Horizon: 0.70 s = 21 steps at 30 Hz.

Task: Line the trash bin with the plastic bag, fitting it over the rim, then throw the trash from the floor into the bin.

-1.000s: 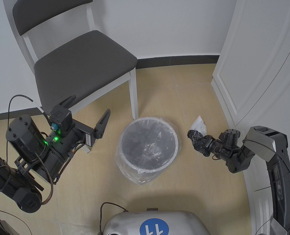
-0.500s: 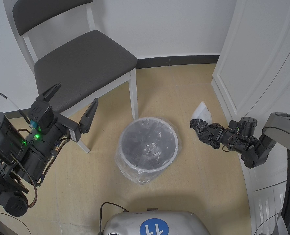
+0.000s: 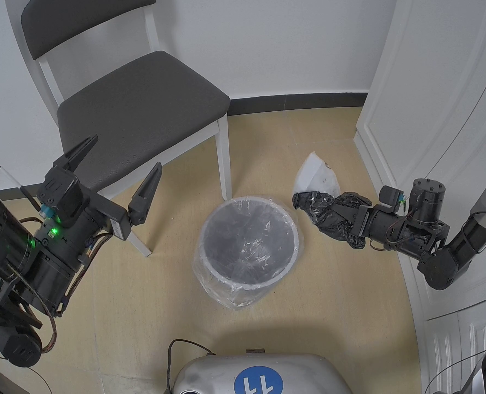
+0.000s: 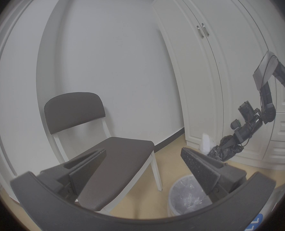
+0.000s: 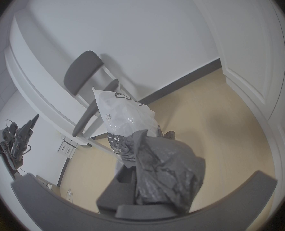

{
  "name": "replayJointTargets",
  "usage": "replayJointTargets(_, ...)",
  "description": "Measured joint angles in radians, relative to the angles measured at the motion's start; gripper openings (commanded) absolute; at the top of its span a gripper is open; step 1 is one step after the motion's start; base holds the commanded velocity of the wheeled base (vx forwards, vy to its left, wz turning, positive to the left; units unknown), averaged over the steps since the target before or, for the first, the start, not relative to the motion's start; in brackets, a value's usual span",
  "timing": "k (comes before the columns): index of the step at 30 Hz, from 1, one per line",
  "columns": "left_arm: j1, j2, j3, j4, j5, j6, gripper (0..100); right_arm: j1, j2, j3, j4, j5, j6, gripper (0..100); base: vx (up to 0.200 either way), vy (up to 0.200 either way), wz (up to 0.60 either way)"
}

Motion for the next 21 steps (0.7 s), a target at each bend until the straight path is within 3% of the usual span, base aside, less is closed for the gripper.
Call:
replayJointTargets(12, -0.003, -0.003, 0.003, 0.0, -0.001, -0.003, 100, 0.068, -0.023, -0.119, 0.062, -0.002, 0.003, 0, 0.0, 0.0, 0.0)
replayJointTargets(21, 0.0, -0.003, 0.007, 0.0, -0.001, -0.004, 100, 0.09, -0.034, -0.358, 0.509, -0.004, -0.064, 0, 0.0, 0.0, 0.0)
